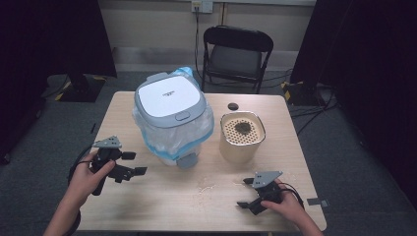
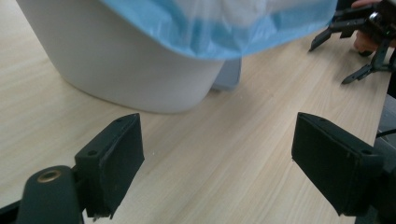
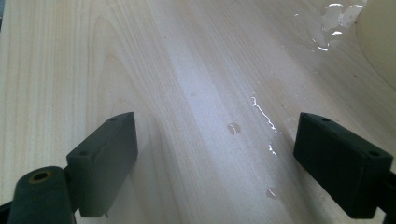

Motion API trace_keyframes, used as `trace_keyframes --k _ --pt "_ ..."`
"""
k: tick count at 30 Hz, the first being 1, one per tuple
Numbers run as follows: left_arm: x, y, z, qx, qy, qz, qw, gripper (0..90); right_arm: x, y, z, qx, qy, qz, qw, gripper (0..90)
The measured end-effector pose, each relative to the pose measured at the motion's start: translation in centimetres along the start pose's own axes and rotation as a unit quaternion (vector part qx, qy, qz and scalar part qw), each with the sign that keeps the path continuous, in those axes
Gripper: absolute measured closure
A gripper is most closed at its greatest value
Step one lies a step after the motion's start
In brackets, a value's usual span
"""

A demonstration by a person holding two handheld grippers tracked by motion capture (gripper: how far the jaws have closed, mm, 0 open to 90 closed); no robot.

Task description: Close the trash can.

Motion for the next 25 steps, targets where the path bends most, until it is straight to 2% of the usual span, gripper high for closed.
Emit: trace_keyframes --k 5,10,14,18,19,20,22,25 --pt "0.5 -1.9 -1.5 -0.006 -0.013 -0.001 0.9999 16.4 0.0 0.0 0.0 0.000 -0.001 0.000 1.0000 12.7" --pt "1.0 -2.9 -2.5 -0.014 -0.015 -0.004 0.9998 16.4 0.0 0.0 0.0 0.000 -0.001 0.000 1.0000 12.7" --pt "1.6 -4.0 -3.6 -0.022 -0.018 -0.014 0.9995 16.4 0.0 0.0 0.0 0.000 -0.001 0.000 1.0000 12.7" --pt "2.1 -4.7 -4.8 -0.037 -0.010 -0.030 0.9988 16.4 0.0 0.0 0.0 0.000 -0.001 0.000 1.0000 12.7" --pt "2.5 -4.8 -5.2 -0.048 -0.012 -0.044 0.9978 16.4 0.0 0.0 0.0 0.000 -0.001 0.000 1.0000 12.7" --pt "2.5 -4.8 -5.2 -0.048 -0.012 -0.044 0.9978 16.4 0.0 0.0 0.0 0.000 -0.001 0.000 1.0000 12.8" --pt "3.2 -4.7 -5.9 -0.050 -0.016 -0.063 0.9967 16.4 0.0 0.0 0.0 0.000 -0.001 0.000 1.0000 12.7" --pt "3.6 -4.5 -6.3 -0.044 -0.018 -0.068 0.9966 16.4 0.0 0.0 0.0 0.000 -0.001 -0.001 1.0000 12.8"
Point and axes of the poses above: each handheld gripper's, and its own axes: z roughly backward along the jaws, y roughly out of its top, x roughly to its right, the point moved 6 cm from there along -z, roughly forward along the jaws, and after that the axes turned 10 degrees about -z, right-handed, at the moved point
